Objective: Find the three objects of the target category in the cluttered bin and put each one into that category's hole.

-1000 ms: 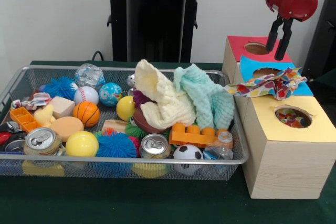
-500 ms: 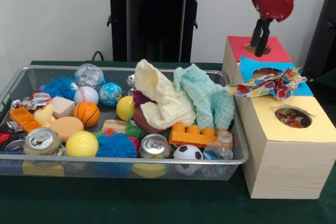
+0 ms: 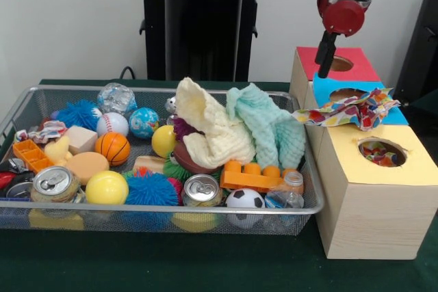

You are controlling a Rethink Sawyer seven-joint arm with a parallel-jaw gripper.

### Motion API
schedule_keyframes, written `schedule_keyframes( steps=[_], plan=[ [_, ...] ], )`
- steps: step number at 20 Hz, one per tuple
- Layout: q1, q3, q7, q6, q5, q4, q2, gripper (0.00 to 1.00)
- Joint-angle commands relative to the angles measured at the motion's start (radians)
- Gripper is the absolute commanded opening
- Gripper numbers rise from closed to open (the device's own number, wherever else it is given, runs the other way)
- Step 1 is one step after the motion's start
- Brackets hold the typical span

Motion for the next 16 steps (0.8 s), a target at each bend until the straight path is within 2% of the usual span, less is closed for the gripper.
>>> schedule_keyframes(
  steps=[1,12,16],
  plan=[
    [-0.017,0.103,0.255,0.000,0.033,0.014,0.038,1.00],
    [-0.011,0.077,0.277,0.035,0.018,-0.060,0.078,1.00],
    [-0.016,0.093,0.281,0.028,0.027,-0.088,0.103,1.00]
  ],
)
